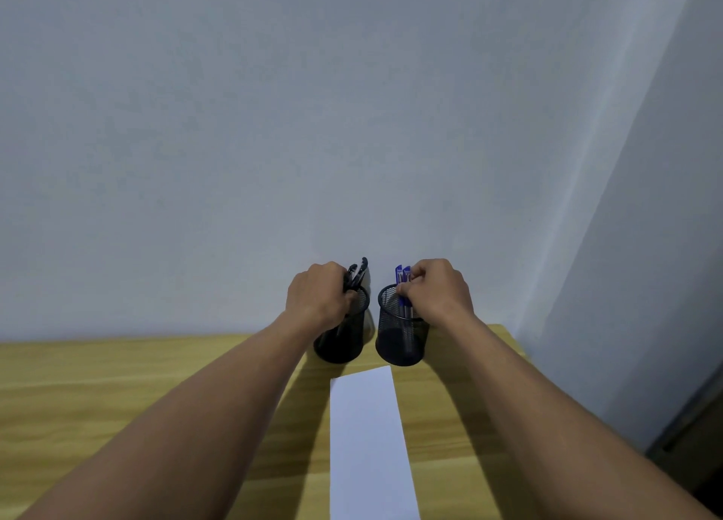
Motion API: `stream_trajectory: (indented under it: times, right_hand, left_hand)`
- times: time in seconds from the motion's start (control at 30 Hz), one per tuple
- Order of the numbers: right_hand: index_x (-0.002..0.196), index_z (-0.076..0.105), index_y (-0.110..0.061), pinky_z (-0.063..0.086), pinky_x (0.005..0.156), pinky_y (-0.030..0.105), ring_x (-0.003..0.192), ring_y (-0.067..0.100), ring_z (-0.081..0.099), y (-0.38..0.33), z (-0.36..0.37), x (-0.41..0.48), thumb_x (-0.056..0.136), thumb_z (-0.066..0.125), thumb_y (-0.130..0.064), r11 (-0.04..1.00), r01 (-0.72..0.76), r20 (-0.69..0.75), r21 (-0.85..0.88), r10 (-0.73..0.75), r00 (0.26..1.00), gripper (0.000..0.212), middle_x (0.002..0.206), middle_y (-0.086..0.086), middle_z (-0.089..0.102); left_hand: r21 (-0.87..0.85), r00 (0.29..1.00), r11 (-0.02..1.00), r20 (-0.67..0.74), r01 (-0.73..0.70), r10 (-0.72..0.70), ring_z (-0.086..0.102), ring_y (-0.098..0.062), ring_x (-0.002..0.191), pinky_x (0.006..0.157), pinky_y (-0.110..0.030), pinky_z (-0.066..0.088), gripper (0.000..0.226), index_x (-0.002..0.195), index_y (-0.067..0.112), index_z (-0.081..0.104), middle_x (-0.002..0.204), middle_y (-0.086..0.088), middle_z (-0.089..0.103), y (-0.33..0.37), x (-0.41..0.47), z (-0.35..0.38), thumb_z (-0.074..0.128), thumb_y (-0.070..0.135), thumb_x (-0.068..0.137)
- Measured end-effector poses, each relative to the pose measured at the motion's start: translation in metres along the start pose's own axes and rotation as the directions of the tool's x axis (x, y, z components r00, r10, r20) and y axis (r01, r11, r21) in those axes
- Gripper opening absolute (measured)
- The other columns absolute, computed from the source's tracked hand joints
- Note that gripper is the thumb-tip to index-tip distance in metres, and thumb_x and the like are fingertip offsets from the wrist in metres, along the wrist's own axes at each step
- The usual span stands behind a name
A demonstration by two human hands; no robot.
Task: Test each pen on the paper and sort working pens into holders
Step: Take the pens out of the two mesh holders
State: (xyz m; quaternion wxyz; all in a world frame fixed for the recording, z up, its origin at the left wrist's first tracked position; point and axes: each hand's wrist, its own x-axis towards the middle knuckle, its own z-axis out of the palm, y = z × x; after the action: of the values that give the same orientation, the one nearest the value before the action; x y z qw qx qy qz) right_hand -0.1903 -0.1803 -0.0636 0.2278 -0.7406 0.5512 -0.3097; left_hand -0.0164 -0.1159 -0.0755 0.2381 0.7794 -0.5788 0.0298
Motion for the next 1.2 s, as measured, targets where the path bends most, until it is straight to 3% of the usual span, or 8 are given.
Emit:
stream_trajectory:
  times: [0.3, 0.57, 0.67, 0.77, 0.8, 0.9, 1.1, 1.2]
  right_hand:
    - [0.073, 0.065, -0.016, 0.040, 0.059, 0.027, 0.079, 0.024, 0.066, -0.002, -0.009, -0.004, 0.085, 0.077, -0.020, 0.999, 0.007, -0.009, 0.049, -0.007, 1.000, 0.017, 0.068, -0.004, 0.068]
    - [0.086, 0.070, -0.017, 0.045, 0.070, 0.029, 0.085, 0.022, 0.069, -0.012, -0.016, -0.005, 0.087, 0.076, -0.022, 0.996, 0.043, -0.034, 0.082, -0.040, 0.999, 0.008, 0.072, -0.008, 0.069]
    - [0.089, 0.072, -0.018, 0.048, 0.070, 0.030, 0.084, 0.022, 0.070, -0.021, -0.023, -0.007, 0.088, 0.075, -0.023, 0.993, 0.063, -0.067, 0.099, -0.057, 0.996, 0.006, 0.077, -0.006, 0.071]
    - [0.095, 0.074, -0.020, 0.053, 0.073, 0.031, 0.084, 0.020, 0.071, -0.039, -0.034, -0.012, 0.087, 0.075, -0.024, 0.987, 0.098, -0.103, 0.129, -0.085, 0.991, 0.009, 0.082, -0.006, 0.073]
    - [0.096, 0.074, -0.020, 0.052, 0.072, 0.031, 0.084, 0.019, 0.071, -0.047, -0.038, -0.014, 0.087, 0.075, -0.024, 0.984, 0.116, -0.115, 0.137, -0.100, 0.988, 0.010, 0.083, -0.006, 0.073]
    - [0.094, 0.072, -0.021, 0.050, 0.071, 0.030, 0.085, 0.018, 0.069, -0.075, -0.053, -0.025, 0.087, 0.075, -0.023, 0.968, 0.167, -0.150, 0.188, -0.140, 0.979, 0.008, 0.084, -0.006, 0.072]
    - [0.078, 0.072, -0.018, 0.062, 0.084, 0.049, 0.081, 0.024, 0.075, -0.135, -0.072, -0.061, 0.078, 0.082, -0.016, 0.913, 0.170, -0.069, 0.370, -0.155, 0.985, 0.010, 0.077, 0.001, 0.075]
    - [0.078, 0.072, -0.008, 0.063, 0.086, 0.048, 0.088, 0.030, 0.077, -0.155, -0.072, -0.089, 0.080, 0.082, -0.008, 0.899, 0.132, 0.037, 0.417, -0.162, 0.986, 0.009, 0.088, 0.011, 0.076]
  left_hand:
    - [-0.295, 0.999, 0.954, 0.001, 0.046, -0.048, 0.060, -0.024, 0.068, 0.056, -0.031, 0.040, 0.024, 0.066, 0.018, 0.060, 0.062, 0.003, 0.061, -0.008, 0.004, -0.010, 0.071, 0.031, 0.083]
    - [-0.461, 0.999, 0.887, -0.025, 0.016, -0.031, 0.052, -0.014, 0.056, 0.049, -0.022, 0.034, 0.023, 0.068, 0.011, 0.064, 0.056, 0.006, 0.056, -0.003, 0.011, -0.031, 0.074, 0.025, 0.084]
    - [-0.493, 1.000, 0.870, -0.022, -0.005, -0.006, 0.055, -0.014, 0.062, 0.056, -0.023, 0.039, 0.017, 0.076, 0.012, 0.072, 0.064, 0.003, 0.062, -0.001, 0.016, -0.050, 0.076, 0.027, 0.083]
    - [-0.565, 0.999, 0.824, -0.016, -0.034, 0.030, 0.068, -0.011, 0.078, 0.075, -0.027, 0.051, 0.010, 0.086, 0.019, 0.078, 0.077, 0.006, 0.075, -0.001, 0.020, -0.081, 0.079, 0.027, 0.081]
    - [-0.595, 0.999, 0.803, -0.005, -0.038, 0.044, 0.070, -0.009, 0.077, 0.077, -0.029, 0.052, 0.010, 0.087, 0.018, 0.078, 0.076, 0.007, 0.076, 0.000, 0.018, -0.093, 0.079, 0.026, 0.081]
    - [-0.654, 0.994, 0.756, 0.056, -0.032, 0.090, 0.056, -0.005, 0.054, 0.060, -0.024, 0.044, 0.012, 0.090, 0.010, 0.077, 0.061, 0.011, 0.066, 0.000, 0.006, -0.135, 0.078, 0.020, 0.084]
    - [-0.616, 0.973, 0.787, 0.199, 0.035, 0.113, 0.051, -0.010, 0.064, 0.060, -0.021, 0.044, 0.014, 0.091, 0.010, 0.078, 0.064, 0.011, 0.065, -0.020, -0.037, -0.202, 0.077, 0.024, 0.085]
    - [-0.570, 0.949, 0.813, 0.306, 0.114, 0.081, 0.055, -0.010, 0.071, 0.065, -0.022, 0.047, 0.010, 0.081, 0.018, 0.077, 0.069, 0.009, 0.067, -0.037, -0.067, -0.219, 0.078, 0.028, 0.083]
